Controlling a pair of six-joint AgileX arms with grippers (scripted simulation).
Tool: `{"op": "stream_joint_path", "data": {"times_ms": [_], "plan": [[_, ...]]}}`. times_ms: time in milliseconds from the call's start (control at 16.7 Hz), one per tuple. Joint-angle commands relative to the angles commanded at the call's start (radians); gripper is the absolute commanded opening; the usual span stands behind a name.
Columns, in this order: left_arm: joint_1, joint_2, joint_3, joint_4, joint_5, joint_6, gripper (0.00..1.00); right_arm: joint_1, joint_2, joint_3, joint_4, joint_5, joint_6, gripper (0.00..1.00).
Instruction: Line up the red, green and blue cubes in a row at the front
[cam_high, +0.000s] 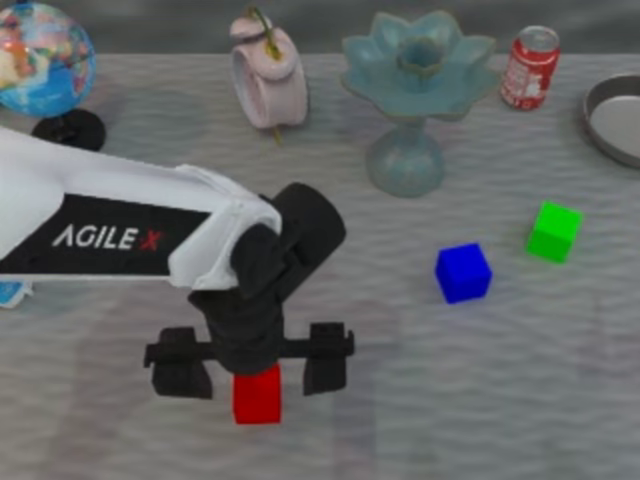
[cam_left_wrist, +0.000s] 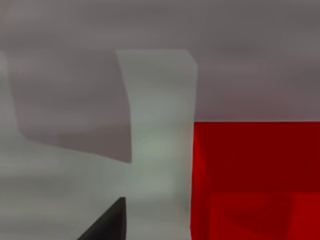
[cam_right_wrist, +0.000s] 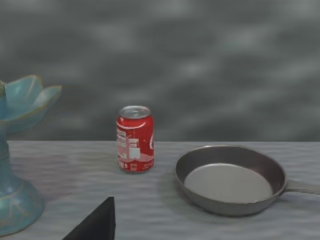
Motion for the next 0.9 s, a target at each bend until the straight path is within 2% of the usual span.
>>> {"op": "stream_joint_path", "data": {"times_ms": [360, 720, 900], "plan": [[-0.003, -0.008, 0.012, -0.017, 0.0, 0.001, 1.0, 0.0, 0.0, 0.0, 0.0, 0.0, 0.0, 1.0], [0.011, -0.102, 0.119, -0.231, 0.0, -0.007, 1.0, 0.0, 0.0, 0.0, 0.0, 0.0, 0.0, 1.0], [0.015, -0.129, 0.142, -0.27, -0.001, -0.007, 1.0, 0.0, 0.0, 0.0, 0.0, 0.0, 0.0, 1.0]]}}
